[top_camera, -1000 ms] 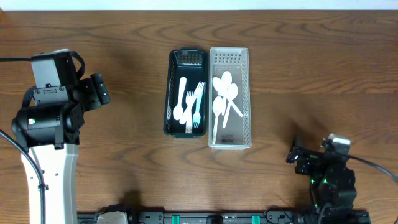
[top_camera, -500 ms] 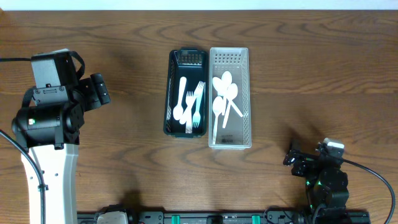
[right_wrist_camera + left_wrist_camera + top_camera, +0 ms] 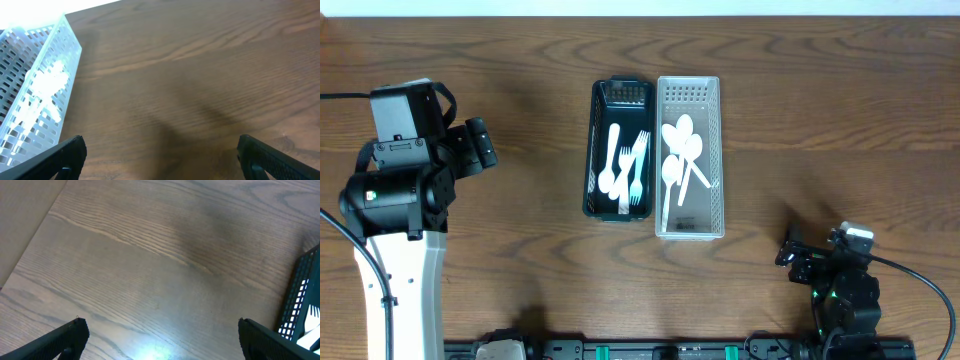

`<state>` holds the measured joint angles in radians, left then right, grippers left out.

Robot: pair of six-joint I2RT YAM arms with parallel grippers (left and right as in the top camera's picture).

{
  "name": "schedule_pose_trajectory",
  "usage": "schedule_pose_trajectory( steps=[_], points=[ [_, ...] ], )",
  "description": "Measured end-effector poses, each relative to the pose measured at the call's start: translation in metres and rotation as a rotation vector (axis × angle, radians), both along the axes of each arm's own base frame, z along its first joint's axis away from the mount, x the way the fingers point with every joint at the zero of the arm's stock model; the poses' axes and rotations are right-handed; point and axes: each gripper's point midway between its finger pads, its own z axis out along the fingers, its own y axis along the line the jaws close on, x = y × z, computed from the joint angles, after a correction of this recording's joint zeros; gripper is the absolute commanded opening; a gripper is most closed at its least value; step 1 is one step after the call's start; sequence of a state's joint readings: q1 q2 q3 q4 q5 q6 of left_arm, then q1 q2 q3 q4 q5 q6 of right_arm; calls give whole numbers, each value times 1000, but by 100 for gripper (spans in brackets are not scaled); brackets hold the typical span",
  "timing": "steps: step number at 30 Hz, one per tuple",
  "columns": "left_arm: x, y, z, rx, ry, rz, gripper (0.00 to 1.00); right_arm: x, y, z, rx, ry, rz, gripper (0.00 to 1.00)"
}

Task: Pack container

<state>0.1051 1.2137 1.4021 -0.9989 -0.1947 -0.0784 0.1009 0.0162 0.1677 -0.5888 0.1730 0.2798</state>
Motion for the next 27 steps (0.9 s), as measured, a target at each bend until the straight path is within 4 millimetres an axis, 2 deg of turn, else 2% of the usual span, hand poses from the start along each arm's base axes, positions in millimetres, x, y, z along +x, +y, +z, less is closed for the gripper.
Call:
schedule_pose_trajectory(
  steps=[6, 11, 16, 19, 22, 24, 27],
  points=[
    [-1, -1, 1, 0, -4, -2, 98, 0, 0, 0, 0, 0, 0, 99],
    [-8, -10, 15, 5, -54, -31, 98, 0, 0, 0, 0, 0, 0, 99],
    [-35, -32, 35, 8, -156, -105, 98, 0, 0, 0, 0, 0, 0, 99],
    [-55, -37, 41, 10, -232, -123, 98, 0, 0, 0, 0, -1, 0, 99],
    [-64, -37, 45, 14, -346, -125, 98, 0, 0, 0, 0, -1, 0, 99],
    [-67, -37, 43, 10, -437, -118, 98, 0, 0, 0, 0, -2, 0, 99],
    [-71, -37, 23, -8, -519, -100, 98, 0, 0, 0, 0, -3, 0, 99]
  ],
)
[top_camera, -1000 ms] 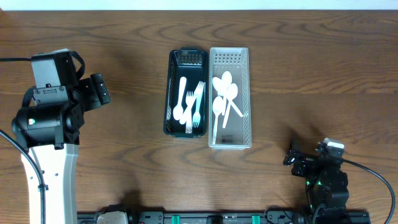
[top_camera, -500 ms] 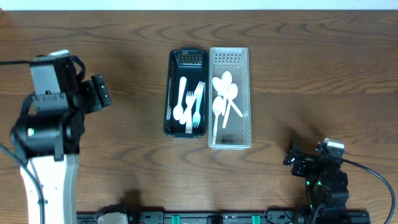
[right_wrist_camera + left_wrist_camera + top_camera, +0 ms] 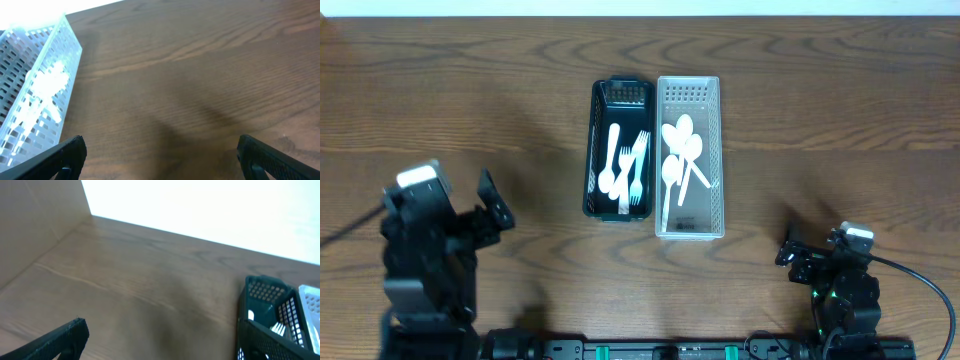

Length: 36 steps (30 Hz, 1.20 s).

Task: Pack container

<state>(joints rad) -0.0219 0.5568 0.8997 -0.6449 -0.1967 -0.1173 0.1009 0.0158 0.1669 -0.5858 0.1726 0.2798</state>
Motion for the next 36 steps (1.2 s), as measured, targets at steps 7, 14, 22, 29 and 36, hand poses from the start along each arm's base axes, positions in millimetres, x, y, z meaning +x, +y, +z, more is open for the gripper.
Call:
schedule_pose_trajectory(
  steps=[7, 14, 22, 29, 36],
  points=[
    [-3, 0, -85, -76, -92, 29, 98, 0, 0, 0, 0, -1, 0, 99],
    [-6, 0, -149, -114, -100, 43, 98, 0, 0, 0, 0, -1, 0, 99],
    [-7, 0, -163, -125, -125, 45, 98, 0, 0, 0, 0, -1, 0, 99],
    [-8, 1, -170, -130, -112, 49, 98, 0, 0, 0, 0, -2, 0, 99],
    [-9, 1, -173, -129, -95, 50, 98, 0, 0, 0, 0, -1, 0, 99]
  ],
)
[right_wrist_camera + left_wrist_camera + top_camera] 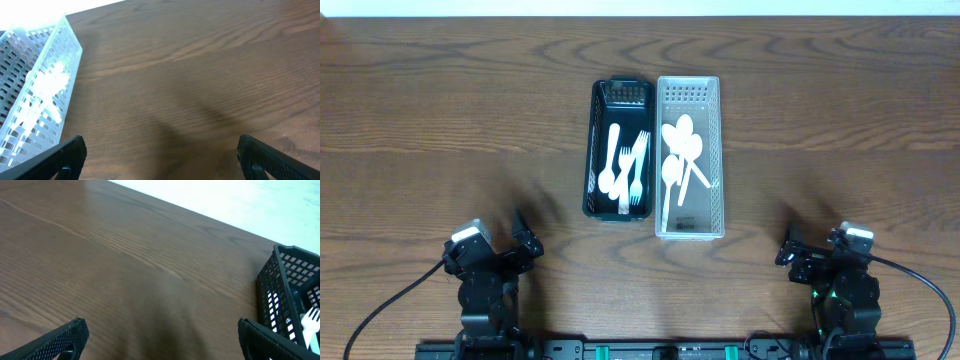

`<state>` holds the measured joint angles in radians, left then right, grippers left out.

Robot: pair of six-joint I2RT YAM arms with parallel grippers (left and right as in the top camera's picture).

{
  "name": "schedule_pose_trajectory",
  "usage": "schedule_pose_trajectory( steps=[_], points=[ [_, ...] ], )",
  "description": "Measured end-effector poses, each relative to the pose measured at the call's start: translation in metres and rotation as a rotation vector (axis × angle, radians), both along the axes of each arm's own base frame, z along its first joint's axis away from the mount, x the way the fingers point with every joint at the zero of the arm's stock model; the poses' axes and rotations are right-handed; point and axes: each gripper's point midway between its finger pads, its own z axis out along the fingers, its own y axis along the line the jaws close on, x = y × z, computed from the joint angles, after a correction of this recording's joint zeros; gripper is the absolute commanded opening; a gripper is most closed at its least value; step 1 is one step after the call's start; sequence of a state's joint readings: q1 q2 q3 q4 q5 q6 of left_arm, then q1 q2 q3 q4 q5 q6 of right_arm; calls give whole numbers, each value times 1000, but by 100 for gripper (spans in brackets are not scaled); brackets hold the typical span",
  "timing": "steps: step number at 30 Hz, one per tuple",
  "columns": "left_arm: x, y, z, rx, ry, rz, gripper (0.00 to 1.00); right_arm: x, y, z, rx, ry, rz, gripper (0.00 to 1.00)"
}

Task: Pack container

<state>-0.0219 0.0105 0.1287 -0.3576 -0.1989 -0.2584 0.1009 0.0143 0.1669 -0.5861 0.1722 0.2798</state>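
Note:
A black mesh basket [619,100] in the middle of the table holds white plastic forks and a spoon [625,165]. Touching its right side, a clear perforated basket [690,226] holds several white spoons [682,150]. My left gripper [525,243] sits folded low at the front left, open, with bare wood between its fingers [65,339]. The black basket [292,287] shows at the right edge of the left wrist view. Folded at the front right, my right gripper [792,250] is open and holds nothing. The clear basket [35,90] lies to its left.
Dark wood table [470,120] all round the two baskets. A pale wall or floor runs along the table's far edge [240,205]. Cables trail from both arm bases at the front edge.
My left arm has dropped from front-left of the black basket to a folded pose at the table's front edge. Its gripper stays open. The right arm and the baskets have not moved.
My left arm stood raised over the left of the table, gripper open and pointing down at bare wood. It then sat lower and nearer the front, and now rests folded at the front edge. The right arm stayed folded and the cutlery stayed put.

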Motion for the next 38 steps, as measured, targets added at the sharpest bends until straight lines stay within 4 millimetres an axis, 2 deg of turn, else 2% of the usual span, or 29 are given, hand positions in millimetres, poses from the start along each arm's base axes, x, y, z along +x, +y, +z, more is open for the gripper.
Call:
schedule_pose_trajectory(
  steps=[38],
  points=[
    [0, 0, -2, 0, 9, 0, 98, 0, 0, 0, 0, 0, 0, 99]
  ],
)
